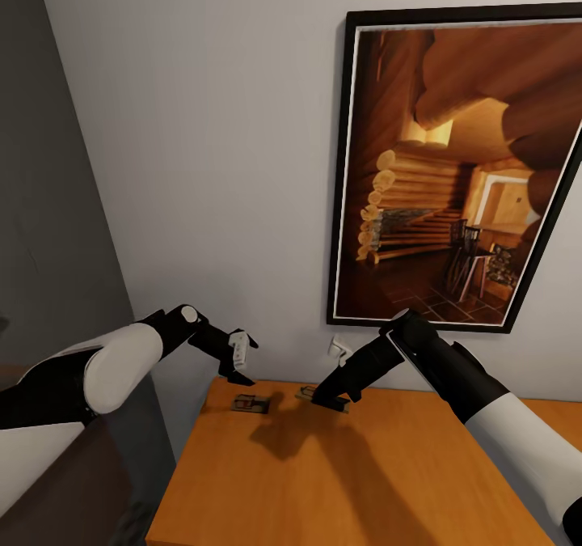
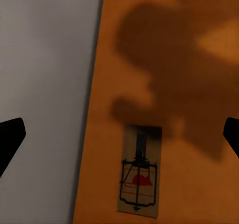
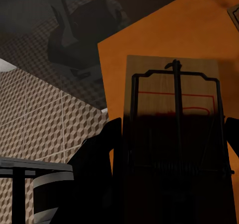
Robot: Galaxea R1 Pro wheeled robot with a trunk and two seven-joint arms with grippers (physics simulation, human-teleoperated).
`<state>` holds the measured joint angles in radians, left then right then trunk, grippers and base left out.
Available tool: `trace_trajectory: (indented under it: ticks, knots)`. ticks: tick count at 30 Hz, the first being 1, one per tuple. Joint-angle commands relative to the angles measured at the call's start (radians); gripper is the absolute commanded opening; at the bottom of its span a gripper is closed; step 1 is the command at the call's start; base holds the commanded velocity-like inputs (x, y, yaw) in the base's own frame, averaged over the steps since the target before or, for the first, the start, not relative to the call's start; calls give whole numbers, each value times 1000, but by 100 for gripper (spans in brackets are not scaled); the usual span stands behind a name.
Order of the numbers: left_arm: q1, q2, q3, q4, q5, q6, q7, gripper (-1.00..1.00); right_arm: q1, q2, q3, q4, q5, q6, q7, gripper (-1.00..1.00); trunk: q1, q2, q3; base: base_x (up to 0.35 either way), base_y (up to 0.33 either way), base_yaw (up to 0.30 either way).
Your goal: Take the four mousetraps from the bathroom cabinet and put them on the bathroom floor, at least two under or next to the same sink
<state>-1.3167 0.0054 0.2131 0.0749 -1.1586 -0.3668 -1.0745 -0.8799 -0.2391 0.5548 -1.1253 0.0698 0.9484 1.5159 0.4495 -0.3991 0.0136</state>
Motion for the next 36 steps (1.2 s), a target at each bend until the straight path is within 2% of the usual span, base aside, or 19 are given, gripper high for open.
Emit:
trace_trajectory:
  ticks: [1, 8, 16, 17, 22, 27, 32, 33, 36]
  knots:
    - [-1, 1, 8, 2, -10, -4, 3, 100, -1, 0, 1, -1, 7, 13, 10, -100, 0, -1, -1, 0, 0, 0]
    - [4, 9, 7, 3, -11, -5, 15, 100, -1, 0, 1, -1, 7, 13, 10, -100, 0, -1, -1, 0, 0, 0]
    - [8, 11, 1, 3, -13, 0, 56, 100, -1, 0, 0, -1, 7, 13, 10, -100, 0, -1, -1, 0, 0, 0]
    - [8, 10, -22, 3, -12, 2, 60, 100, -1, 0, 0, -1, 7, 13, 10, -100, 0, -1, -1, 0, 0, 0]
    - [11, 5, -73, 3, -8, 4, 63, 100, -1, 0, 1, -1, 7, 13, 10, -100, 0, -1, -1, 0, 0, 0]
    - [14, 1, -82, 3, -7, 7, 63, 100, -1, 0, 1, -1, 7, 13, 10, -100, 0, -1, -1, 0, 0, 0]
    - [20, -3, -85, 3, -7, 45, 66, 100, -1, 0, 1, -1, 7, 13, 10, -100, 0, -1, -1, 0, 0, 0]
    - [26, -12, -86, 3, -7, 55, 69, 100, -1, 0, 1, -1, 7, 13, 10, -100, 0, -1, -1, 0, 0, 0]
    - [33, -16, -86, 3, -8, 55, 74, 100, -1, 0, 1, -1, 7, 13, 10, -100, 0, -1, -1, 0, 0, 0]
